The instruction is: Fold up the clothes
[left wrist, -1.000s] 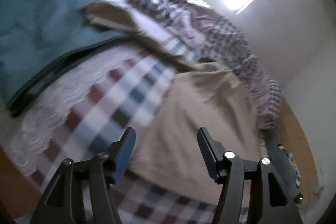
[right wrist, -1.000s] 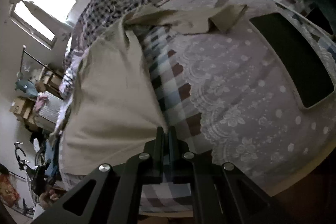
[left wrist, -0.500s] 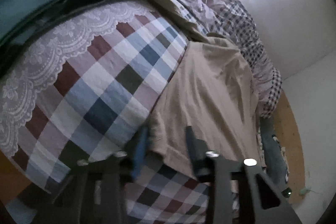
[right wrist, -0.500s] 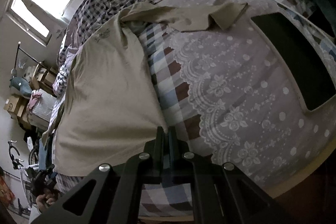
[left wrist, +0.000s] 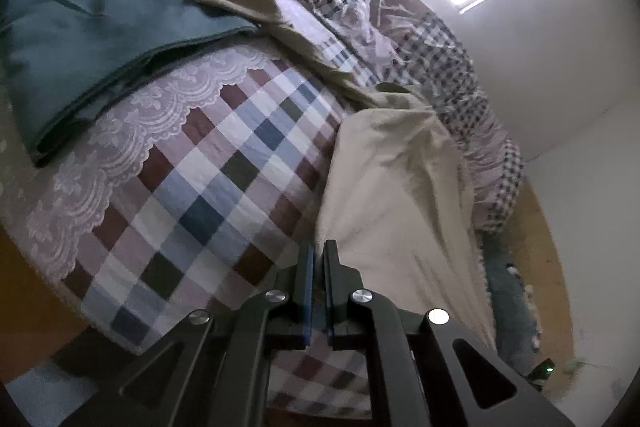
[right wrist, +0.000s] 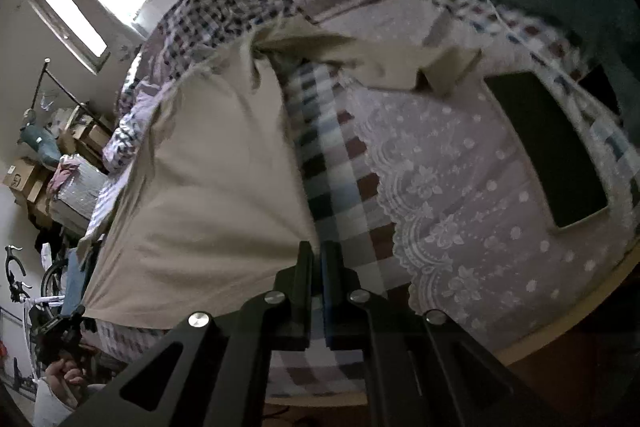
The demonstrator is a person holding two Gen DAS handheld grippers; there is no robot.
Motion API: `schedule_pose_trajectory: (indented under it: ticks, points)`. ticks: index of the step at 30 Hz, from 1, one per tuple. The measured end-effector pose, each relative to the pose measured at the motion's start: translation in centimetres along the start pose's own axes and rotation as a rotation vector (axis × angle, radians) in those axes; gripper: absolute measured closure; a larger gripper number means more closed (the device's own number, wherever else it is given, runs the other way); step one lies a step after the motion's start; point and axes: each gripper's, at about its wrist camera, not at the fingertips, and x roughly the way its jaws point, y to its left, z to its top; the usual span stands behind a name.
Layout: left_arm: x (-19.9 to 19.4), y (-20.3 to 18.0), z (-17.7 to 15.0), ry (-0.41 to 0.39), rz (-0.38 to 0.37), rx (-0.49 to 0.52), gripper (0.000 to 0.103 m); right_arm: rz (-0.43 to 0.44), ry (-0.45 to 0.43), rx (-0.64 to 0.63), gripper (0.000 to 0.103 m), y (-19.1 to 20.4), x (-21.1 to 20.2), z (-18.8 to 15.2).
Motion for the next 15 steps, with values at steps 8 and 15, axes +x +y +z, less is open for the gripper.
schedule_pose_trajectory:
  ticks: [8, 15]
  points:
    - [-3.9, -0.9, -0.2, -0.043, -0.050, 0.012, 0.100, -0.020, -0.046, -0.021, 0.101, 0.2, -5.8, -0.1]
    - [-3.9, -0.2, -1.7, -0.019, -0.018, -0.013, 0.100, -0.087, 0.036, -0.052, 0.101, -0.4, -4.4, -2.2]
